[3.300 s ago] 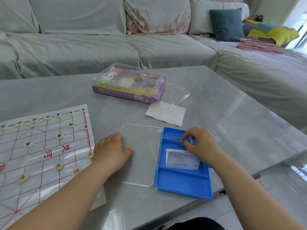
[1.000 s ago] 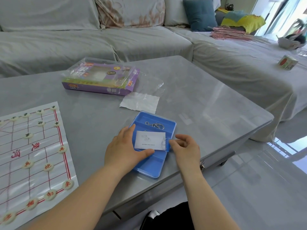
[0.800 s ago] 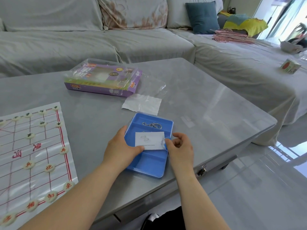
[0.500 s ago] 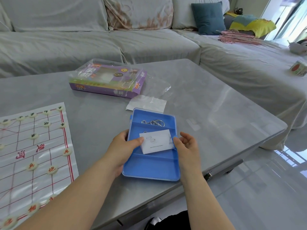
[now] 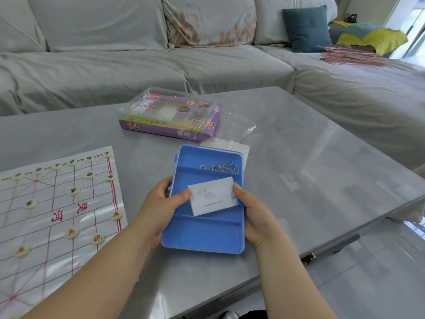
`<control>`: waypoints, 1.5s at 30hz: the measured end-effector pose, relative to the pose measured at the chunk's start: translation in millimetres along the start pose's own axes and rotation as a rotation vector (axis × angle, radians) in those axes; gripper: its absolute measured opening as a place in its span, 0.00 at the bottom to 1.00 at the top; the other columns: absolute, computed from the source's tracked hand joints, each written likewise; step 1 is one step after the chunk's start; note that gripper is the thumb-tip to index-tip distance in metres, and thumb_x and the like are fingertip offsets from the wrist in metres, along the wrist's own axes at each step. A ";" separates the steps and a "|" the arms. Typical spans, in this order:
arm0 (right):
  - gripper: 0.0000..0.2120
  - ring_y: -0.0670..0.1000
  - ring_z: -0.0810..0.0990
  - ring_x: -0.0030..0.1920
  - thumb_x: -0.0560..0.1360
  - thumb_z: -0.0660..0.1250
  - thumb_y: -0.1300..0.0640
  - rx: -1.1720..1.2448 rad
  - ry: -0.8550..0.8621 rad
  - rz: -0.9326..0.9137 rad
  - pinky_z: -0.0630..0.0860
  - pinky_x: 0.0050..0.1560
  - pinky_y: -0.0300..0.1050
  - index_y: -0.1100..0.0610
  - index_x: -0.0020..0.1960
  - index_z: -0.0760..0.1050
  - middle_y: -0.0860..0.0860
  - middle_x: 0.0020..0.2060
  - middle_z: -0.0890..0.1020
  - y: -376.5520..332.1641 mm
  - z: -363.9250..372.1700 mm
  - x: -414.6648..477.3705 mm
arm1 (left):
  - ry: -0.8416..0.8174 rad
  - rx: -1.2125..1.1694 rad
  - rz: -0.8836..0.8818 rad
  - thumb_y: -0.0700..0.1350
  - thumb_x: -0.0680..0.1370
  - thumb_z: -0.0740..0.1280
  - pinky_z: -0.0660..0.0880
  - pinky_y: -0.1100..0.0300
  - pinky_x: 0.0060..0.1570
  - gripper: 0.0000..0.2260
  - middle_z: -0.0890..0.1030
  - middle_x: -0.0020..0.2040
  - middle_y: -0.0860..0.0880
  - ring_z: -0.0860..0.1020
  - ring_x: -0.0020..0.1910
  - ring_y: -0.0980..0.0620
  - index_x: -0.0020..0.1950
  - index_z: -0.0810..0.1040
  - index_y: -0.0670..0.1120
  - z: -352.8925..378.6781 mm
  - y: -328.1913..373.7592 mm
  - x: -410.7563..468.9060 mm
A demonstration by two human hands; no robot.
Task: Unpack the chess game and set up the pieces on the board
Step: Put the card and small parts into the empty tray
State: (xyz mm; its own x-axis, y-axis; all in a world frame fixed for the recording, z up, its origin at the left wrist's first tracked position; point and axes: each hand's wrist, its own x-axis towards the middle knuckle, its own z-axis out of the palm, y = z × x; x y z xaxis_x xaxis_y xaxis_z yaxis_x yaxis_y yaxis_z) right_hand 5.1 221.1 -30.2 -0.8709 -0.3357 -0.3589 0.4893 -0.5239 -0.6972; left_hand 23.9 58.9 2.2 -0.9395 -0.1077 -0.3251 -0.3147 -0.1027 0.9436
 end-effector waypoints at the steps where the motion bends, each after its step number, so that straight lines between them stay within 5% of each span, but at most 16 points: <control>1: 0.25 0.55 0.83 0.44 0.65 0.63 0.52 0.010 -0.007 -0.001 0.81 0.41 0.49 0.60 0.61 0.72 0.59 0.52 0.80 -0.3 0.7 2.5 | 0.006 -0.001 0.008 0.43 0.76 0.64 0.75 0.60 0.27 0.14 0.79 0.50 0.52 0.79 0.39 0.52 0.61 0.71 0.52 -1.0 0.2 1.1; 5: 0.26 0.56 0.83 0.42 0.65 0.64 0.53 0.029 -0.005 -0.001 0.82 0.40 0.50 0.61 0.61 0.72 0.59 0.49 0.82 0.9 1.3 9.9 | 0.017 0.009 0.026 0.43 0.76 0.64 0.74 0.58 0.31 0.16 0.79 0.49 0.52 0.79 0.41 0.52 0.64 0.70 0.50 -1.2 -1.7 6.3; 9: 0.13 0.55 0.84 0.40 0.74 0.62 0.54 -0.026 0.057 -0.042 0.81 0.40 0.51 0.59 0.55 0.76 0.57 0.43 0.84 3.1 0.1 11.3 | 0.017 0.011 0.031 0.44 0.76 0.64 0.74 0.57 0.32 0.16 0.79 0.49 0.51 0.79 0.42 0.51 0.63 0.71 0.50 -1.9 -4.4 8.4; 14: 0.16 0.54 0.84 0.38 0.77 0.58 0.46 -0.020 0.111 -0.069 0.78 0.45 0.53 0.55 0.45 0.79 0.54 0.39 0.85 -0.5 0.5 7.8 | -0.009 -0.015 0.023 0.42 0.76 0.64 0.76 0.62 0.27 0.11 0.81 0.48 0.48 0.80 0.41 0.50 0.58 0.74 0.49 -3.4 -3.4 10.9; 22: 0.14 0.57 0.82 0.44 0.78 0.57 0.50 -0.073 0.122 -0.045 0.77 0.49 0.55 0.56 0.49 0.77 0.56 0.42 0.84 0.2 3.9 9.7 | -0.007 -0.021 0.025 0.42 0.76 0.64 0.76 0.62 0.28 0.13 0.81 0.51 0.48 0.80 0.42 0.49 0.60 0.73 0.48 -4.1 -6.9 11.5; 29: 0.14 0.56 0.82 0.44 0.78 0.58 0.50 -0.162 0.167 -0.124 0.76 0.53 0.57 0.54 0.43 0.79 0.53 0.39 0.84 0.0 5.8 7.3 | -0.005 -0.014 0.043 0.42 0.76 0.64 0.75 0.63 0.25 0.13 0.80 0.48 0.49 0.79 0.40 0.51 0.60 0.73 0.49 -2.1 -4.9 11.3; 34: 0.11 0.50 0.83 0.38 0.79 0.56 0.53 -0.221 0.073 -0.084 0.80 0.41 0.45 0.55 0.49 0.77 0.50 0.38 0.85 -1.9 3.0 5.1 | 0.031 -0.071 0.023 0.40 0.77 0.63 0.75 0.67 0.25 0.07 0.80 0.45 0.49 0.79 0.40 0.51 0.52 0.74 0.49 -4.0 -5.6 13.9; 45: 0.08 0.50 0.84 0.35 0.78 0.58 0.56 -0.227 0.122 -0.093 0.80 0.34 0.44 0.54 0.49 0.76 0.50 0.37 0.85 -3.4 5.9 7.4 | 0.045 -0.014 0.024 0.43 0.76 0.63 0.75 0.59 0.30 0.11 0.79 0.48 0.51 0.79 0.41 0.52 0.59 0.71 0.50 0.5 -2.3 17.5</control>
State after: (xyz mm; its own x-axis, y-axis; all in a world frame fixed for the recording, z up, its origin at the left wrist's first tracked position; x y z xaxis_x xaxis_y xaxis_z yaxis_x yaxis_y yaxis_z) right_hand -2.8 215.8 -26.9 -0.9175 -0.1899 -0.3494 0.3960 -0.3547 -0.8470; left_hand 8.1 57.7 -5.7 -0.9395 -0.1546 -0.3055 -0.2903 -0.1136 0.9502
